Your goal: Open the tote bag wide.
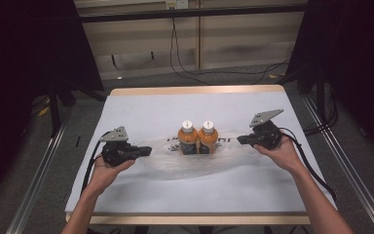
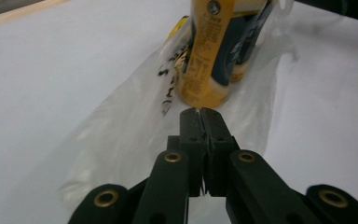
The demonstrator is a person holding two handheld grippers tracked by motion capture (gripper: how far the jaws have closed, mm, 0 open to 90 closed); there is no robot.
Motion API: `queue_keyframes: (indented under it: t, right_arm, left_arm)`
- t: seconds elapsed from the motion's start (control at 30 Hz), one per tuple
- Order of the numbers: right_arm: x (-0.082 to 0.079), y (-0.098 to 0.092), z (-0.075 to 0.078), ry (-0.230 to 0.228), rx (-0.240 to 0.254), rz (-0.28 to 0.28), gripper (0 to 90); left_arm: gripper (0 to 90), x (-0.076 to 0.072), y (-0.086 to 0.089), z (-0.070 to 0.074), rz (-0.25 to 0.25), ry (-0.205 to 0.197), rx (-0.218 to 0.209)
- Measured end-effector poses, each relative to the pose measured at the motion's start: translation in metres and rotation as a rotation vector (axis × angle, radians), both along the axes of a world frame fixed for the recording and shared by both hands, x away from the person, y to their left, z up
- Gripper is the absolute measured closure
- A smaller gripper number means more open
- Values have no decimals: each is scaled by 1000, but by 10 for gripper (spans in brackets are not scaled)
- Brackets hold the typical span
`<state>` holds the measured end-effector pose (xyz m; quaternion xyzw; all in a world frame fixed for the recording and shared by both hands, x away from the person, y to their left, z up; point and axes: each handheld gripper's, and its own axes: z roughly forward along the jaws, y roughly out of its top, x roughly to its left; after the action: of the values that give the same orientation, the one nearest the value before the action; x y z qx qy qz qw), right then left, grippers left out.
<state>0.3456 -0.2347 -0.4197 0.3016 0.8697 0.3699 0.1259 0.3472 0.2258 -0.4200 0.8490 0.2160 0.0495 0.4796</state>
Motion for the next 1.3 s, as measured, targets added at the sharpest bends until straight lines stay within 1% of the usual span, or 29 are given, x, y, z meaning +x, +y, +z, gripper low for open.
queue_keyframes:
  t: [0.03,0.07,0.1,0.13,0.2,0.27,0.3,0.37,0.43,0.47,0.5,0.57,0.67,0.7,0.73,0.77,0.8,0.83,0.87,0.9,0.97,1.0,1.03,1.1,1.17,1.2,1.23,1.27,1.3]
  right_arm:
    - [1,3,1,0,5,4,900]
    - [1,7,2,-6,5,6,900]
    - [3,9,2,-6,10,20,900]
    - [4,12,3,-3,19,22,900]
    - [6,16,3,-3,25,26,900]
    - [8,21,4,-2,36,37,900]
    - [9,23,5,-5,37,37,900]
    - [11,28,6,3,47,46,900]
    - [12,33,6,11,48,57,900]
    - [13,37,6,11,44,68,900]
    - [14,39,6,6,37,74,900]
    - [16,42,7,5,47,85,900]
    - [19,50,9,0,48,97,900]
    - [20,53,10,0,46,103,900]
    - [22,55,12,-5,25,102,900]
    - [25,56,13,-4,17,105,900]
    - [28,55,13,5,24,102,900]
    - [31,54,13,12,43,102,900]
    - [34,53,13,15,46,101,900]
    - [37,53,12,23,47,96,900]
    - [42,53,8,39,37,98,900]
    - [45,55,6,50,29,104,900]
    - [47,56,4,58,22,109,900]
    - [51,60,0,68,13,114,900]
    - [54,63,-3,77,14,119,900]
    - [55,65,-5,82,13,111,900]
    - [58,66,-8,90,33,116,900]
    - [60,67,-11,100,47,110,900]
    - [62,69,-16,108,44,109,900]
  left_arm:
    - [895,-1,-3,1,-8,-5,-3]
    - [900,-1,-5,2,-7,-2,-15]
    - [900,-1,-8,3,-19,-5,-10]
    - [900,-1,-12,3,-27,-6,-2]
    - [900,-1,-18,3,-38,-2,-5]
    - [900,0,-28,1,-58,4,9]
    - [900,0,-32,0,-57,10,3]
    - [900,0,-43,-1,-76,12,5]
    - [900,-1,-60,0,-99,17,4]
    - [900,-2,-65,1,-105,17,5]
    - [900,-2,-70,1,-111,12,15]
    - [900,-2,-82,2,-131,13,12]
    - [900,-3,-99,3,-149,11,12]
    - [900,-2,-104,3,-158,12,16]
    - [900,-1,-108,2,-167,19,12]
    - [900,-1,-113,2,-164,15,24]
    - [900,0,-118,1,-172,20,20]
    - [900,0,-121,1,-179,18,18]
    - [900,0,-126,0,-178,12,20]
    - [900,-1,-130,0,-178,16,22]
    - [900,-1,-138,-2,-189,7,44]
    - [900,-1,-142,-4,-177,10,51]
    - [900,0,-143,-6,-179,19,47]
    - [900,1,-146,-9,-165,16,49]
    - [900,1,-146,-12,-161,11,77]
    - [900,1,-146,-15,-161,16,83]
    - [900,0,-148,-19,-156,14,86]
    - [900,0,-149,-22,-153,-1,114]
    - [900,0,-149,-25,-154,13,100]
